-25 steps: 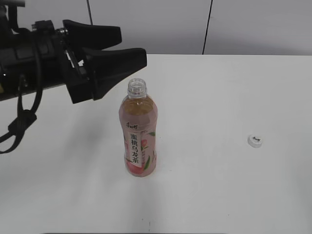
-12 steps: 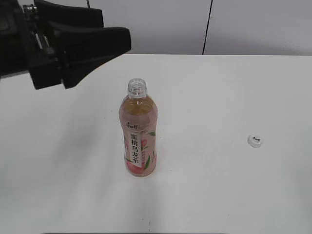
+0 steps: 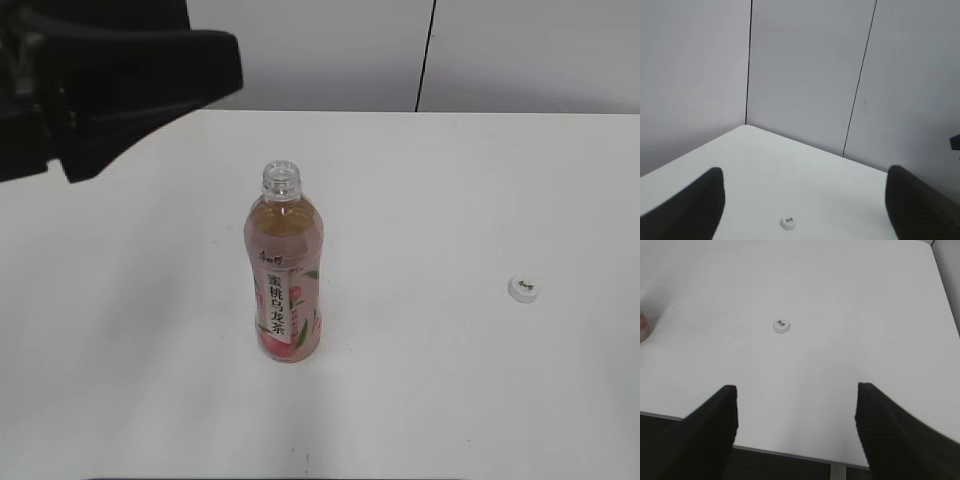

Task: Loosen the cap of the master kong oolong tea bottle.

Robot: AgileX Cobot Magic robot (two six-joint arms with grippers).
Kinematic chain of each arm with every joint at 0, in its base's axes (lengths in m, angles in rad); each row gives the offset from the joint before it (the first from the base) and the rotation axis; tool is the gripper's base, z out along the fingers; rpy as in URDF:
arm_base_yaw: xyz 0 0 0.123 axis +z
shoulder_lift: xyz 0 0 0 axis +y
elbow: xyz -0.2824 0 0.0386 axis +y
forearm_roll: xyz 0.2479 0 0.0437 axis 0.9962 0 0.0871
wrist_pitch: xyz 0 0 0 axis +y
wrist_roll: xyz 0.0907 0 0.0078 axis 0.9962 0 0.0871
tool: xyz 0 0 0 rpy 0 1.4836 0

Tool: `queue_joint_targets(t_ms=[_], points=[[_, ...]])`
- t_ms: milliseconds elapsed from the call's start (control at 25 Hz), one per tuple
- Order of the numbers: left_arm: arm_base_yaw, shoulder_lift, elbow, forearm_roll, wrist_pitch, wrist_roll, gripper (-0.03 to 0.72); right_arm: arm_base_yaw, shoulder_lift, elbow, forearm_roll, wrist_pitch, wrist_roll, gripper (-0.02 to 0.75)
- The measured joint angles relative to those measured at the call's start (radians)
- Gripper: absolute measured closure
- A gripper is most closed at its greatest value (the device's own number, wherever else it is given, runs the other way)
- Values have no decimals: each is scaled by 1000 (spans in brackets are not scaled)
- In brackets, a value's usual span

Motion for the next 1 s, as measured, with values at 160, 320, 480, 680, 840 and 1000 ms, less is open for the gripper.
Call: queue_joint_targets(t_ms=[160, 320, 480, 680, 840, 1000], points=[[0, -45, 0, 34, 37, -28, 96, 0, 0, 0, 0, 0, 0, 182], [0, -78, 0, -49, 111, -32, 97, 0, 0, 0, 0, 0, 0, 182], [0, -103, 0, -275, 242, 21, 97, 0, 0, 0, 0, 0, 0, 182], [0, -105, 0, -544, 471, 211, 102, 0, 0, 0, 0, 0, 0, 182], [0, -105, 0, -742, 612, 441, 105, 0, 0, 0, 0, 0, 0, 182], [-1, -105, 0, -970, 777, 691, 118, 0, 0, 0, 0, 0, 0, 182]])
